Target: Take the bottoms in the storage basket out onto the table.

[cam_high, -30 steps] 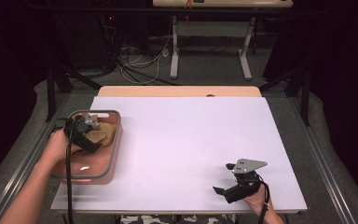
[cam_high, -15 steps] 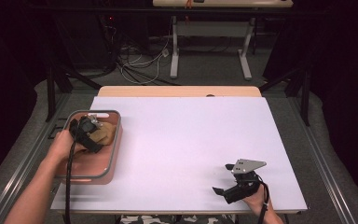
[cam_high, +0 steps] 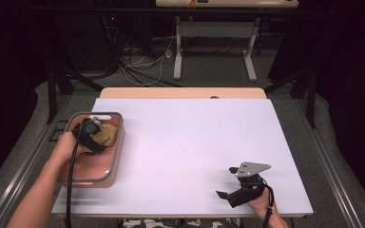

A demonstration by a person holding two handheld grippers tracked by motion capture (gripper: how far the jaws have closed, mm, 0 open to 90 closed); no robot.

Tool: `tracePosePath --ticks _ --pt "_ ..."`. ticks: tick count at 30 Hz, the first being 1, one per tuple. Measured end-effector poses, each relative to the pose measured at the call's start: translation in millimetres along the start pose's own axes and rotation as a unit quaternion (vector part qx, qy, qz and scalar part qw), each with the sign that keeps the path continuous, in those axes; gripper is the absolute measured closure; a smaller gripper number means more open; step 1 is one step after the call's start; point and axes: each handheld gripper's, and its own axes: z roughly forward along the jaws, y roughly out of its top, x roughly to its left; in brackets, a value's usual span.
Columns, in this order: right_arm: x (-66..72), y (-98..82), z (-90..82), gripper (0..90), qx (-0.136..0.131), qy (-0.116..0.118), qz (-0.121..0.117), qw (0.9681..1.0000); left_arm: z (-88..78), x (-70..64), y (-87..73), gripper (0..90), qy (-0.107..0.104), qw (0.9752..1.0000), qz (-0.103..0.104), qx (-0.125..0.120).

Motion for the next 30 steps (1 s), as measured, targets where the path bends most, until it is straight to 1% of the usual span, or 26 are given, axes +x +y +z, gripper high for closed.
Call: tracePosePath --ticks 1,3,4,6,9,10,12,13,14,15,17,18,19,20,23,24,25,30 --pt "-0.2 0.0 -0.2 2.1 0.001 -0.001 0.0 1.0 0.2 -0.1 -0.3 13.2 -0.001 1.0 -0.003 -0.005" --pt "-0.2 -0.3 0.0 2.1 0.0 -0.001 0.002 1.0 0.2 0.4 -0.5 17.1 -0.003 0.9999 -0.007 -0.007" --pt "-0.2 -0.3 0.0 2.1 0.0 -0.001 0.002 1.0 0.3 0.8 -0.8 17.1 -0.003 0.9999 -0.008 -0.011" --pt "0.0 -0.2 -0.3 2.1 0.001 -0.002 0.001 1.0 0.3 0.8 -1.0 20.7 -0.006 0.9998 -0.017 -0.013" --pt "-0.1 0.0 0.0 2.1 0.001 0.0 0.0 1.0 -0.2 1.1 -0.8 28.8 -0.009 0.9997 -0.02 -0.013" --pt "-0.1 -0.1 0.1 2.2 0.002 0.0 0.0 1.0 -0.4 1.2 -0.8 28.8 -0.011 0.9996 -0.024 -0.012" --pt "-0.1 -0.1 0.3 2.2 0.003 0.0 0.001 1.0 -0.5 1.2 -1.0 34.4 -0.011 0.9993 -0.032 -0.013" --pt "-0.1 -0.1 0.3 2.2 0.003 0.0 0.001 1.0 -0.3 1.6 -1.4 34.4 -0.013 0.9992 -0.035 -0.015" --pt "0.3 -0.1 -0.1 2.2 0.002 -0.001 0.001 1.0 -0.2 1.4 -1.5 37.3 -0.012 0.9989 -0.041 -0.016" --pt "0.3 -0.1 -0.1 2.2 0.002 -0.001 0.001 1.0 -0.2 1.4 -1.5 38.9 -0.012 0.9989 -0.041 -0.016" --pt "0.4 -0.1 -0.5 2.2 0.001 0.0 0.0 1.0 -0.8 1.0 -0.2 42.8 -0.003 0.9986 -0.051 -0.01" --pt "0.4 -0.1 -0.5 2.2 0.001 -0.001 0.0 1.0 -0.8 1.0 -0.2 46.0 -0.003 0.9986 -0.051 -0.01" --pt "0.4 -0.1 -0.5 2.2 0.001 -0.001 0.0 1.0 -0.8 1.2 0.4 46.0 -0.001 0.9983 -0.057 -0.008" --pt "0.4 -0.2 -0.5 2.2 0.001 0.0 0.0 1.0 -1.0 1.4 1.2 48.2 0.002 0.9982 -0.059 -0.007" --pt "0.6 -0.2 -0.8 2.2 0.001 0.0 0.0 1.0 -1.6 3.3 1.2 52.0 0.002 0.9975 -0.07 -0.009" --pt "1.0 -0.3 -0.9 2.3 0.0 -0.001 0.002 1.0 -1.9 3.7 0.4 53.8 0.001 0.9965 -0.082 -0.015" --pt "0.5 -0.4 -0.9 2.3 -0.003 0.001 0.0 1.0 -2.3 4.4 0.2 54.4 0.001 0.9965 -0.082 -0.016" --pt "-0.2 -0.3 -1.4 2.4 0.0 0.001 0.0 1.0 -4.0 4.7 -0.7 56.1 0.002 0.9955 -0.092 -0.023"
